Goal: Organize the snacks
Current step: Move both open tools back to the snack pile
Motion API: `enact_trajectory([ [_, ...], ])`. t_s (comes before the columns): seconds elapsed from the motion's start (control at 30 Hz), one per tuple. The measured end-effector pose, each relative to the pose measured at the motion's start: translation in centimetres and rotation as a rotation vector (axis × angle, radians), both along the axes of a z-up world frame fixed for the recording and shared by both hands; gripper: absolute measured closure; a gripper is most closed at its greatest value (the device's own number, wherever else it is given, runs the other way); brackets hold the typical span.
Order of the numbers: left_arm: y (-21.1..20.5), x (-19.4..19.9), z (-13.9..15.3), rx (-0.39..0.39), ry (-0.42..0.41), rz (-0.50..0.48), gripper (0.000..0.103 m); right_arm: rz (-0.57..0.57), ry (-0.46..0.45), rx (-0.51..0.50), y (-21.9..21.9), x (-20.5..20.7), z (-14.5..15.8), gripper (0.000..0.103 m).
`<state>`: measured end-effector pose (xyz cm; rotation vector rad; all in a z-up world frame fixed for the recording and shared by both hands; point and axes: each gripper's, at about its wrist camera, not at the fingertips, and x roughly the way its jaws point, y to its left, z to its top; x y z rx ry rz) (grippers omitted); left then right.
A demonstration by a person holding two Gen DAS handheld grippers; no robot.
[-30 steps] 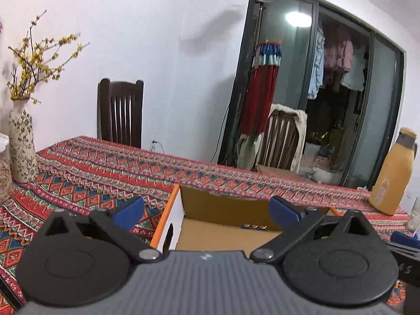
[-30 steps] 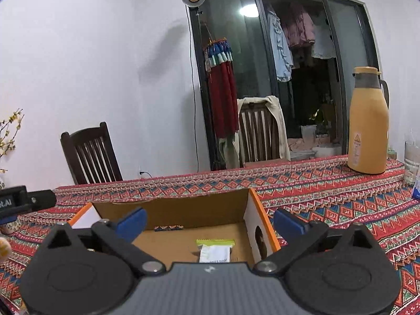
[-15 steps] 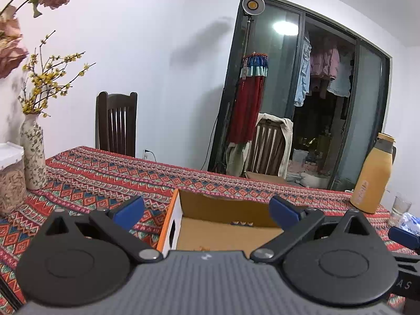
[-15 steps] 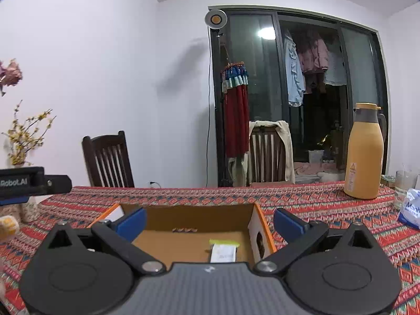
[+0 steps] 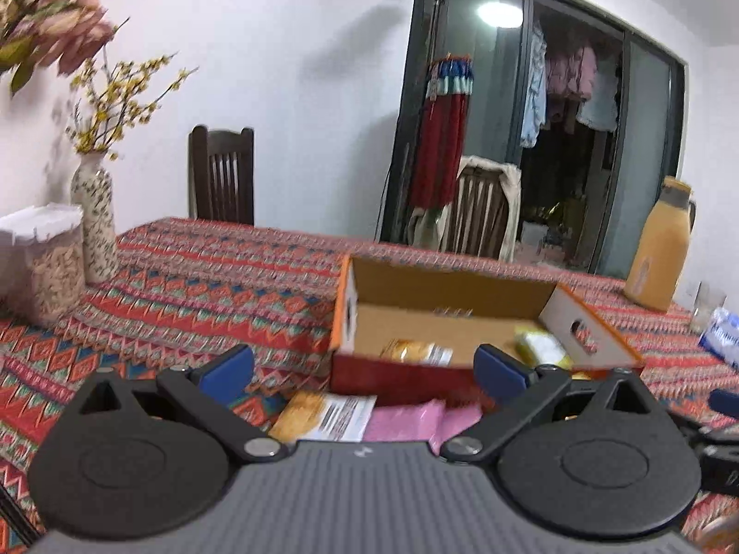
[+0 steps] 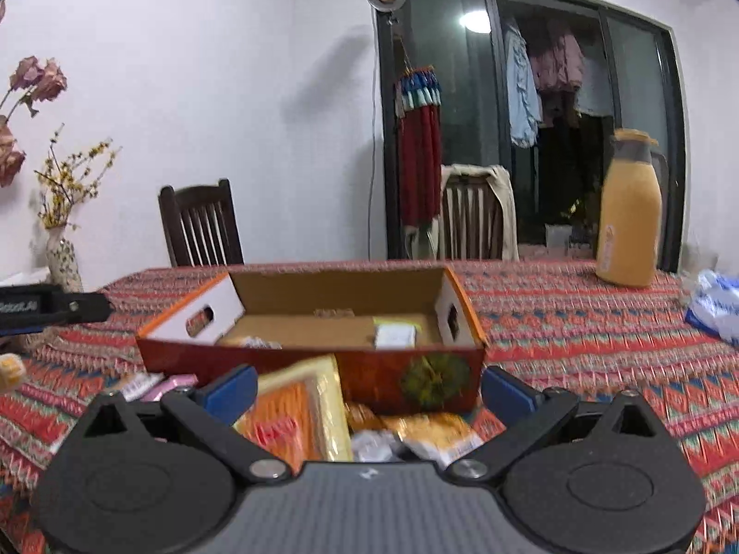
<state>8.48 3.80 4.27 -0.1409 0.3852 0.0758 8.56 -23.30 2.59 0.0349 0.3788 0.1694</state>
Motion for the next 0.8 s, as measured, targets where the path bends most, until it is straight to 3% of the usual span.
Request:
enact_trajectory([
  [0.33, 1.5, -0.2, -3.9, 0.028, 0.077, 0.037, 0.000, -0.045, 0.061, 0.003, -1.8, -1.8, -3.2, 0.000],
  [0.8, 1.8, -0.3, -5.1, 0.003, 0.032, 0.014, 0.000, -0.002, 0.098, 0.009, -0.9, -1.7, -3.9, 0.000],
])
